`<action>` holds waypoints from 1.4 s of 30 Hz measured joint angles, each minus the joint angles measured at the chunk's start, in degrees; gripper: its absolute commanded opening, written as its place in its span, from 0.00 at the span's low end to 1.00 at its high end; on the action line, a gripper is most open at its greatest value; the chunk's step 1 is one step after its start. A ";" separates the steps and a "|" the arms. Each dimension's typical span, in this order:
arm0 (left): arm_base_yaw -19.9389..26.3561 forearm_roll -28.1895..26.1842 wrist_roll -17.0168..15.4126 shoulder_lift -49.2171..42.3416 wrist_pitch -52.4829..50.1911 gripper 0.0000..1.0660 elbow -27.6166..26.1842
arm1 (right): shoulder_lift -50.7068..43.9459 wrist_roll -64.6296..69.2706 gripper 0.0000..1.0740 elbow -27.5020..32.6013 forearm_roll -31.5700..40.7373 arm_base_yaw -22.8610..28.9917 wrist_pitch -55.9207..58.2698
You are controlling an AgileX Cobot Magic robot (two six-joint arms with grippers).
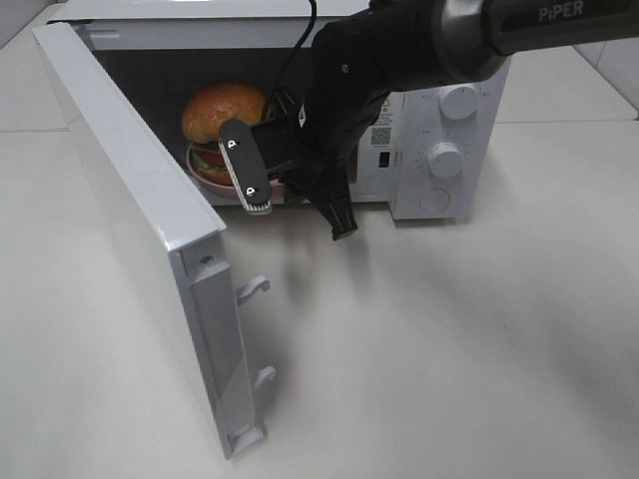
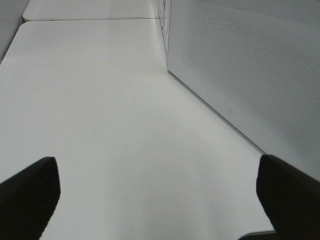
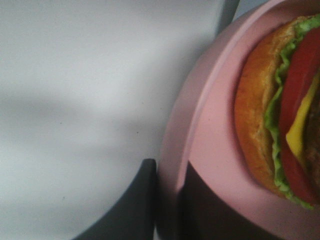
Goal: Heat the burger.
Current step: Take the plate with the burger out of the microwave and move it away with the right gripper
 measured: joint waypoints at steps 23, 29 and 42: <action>0.00 0.00 0.00 0.00 0.00 0.94 0.00 | -12.38 -7.96 0.00 14.73 2.75 -0.52 -7.10; 0.00 0.00 0.00 0.00 0.00 0.94 0.00 | -15.53 -8.65 0.00 20.63 2.75 -0.52 -10.20; 0.00 0.00 0.00 0.00 0.00 0.94 0.00 | -23.26 -8.88 0.00 30.25 3.72 -0.46 -12.26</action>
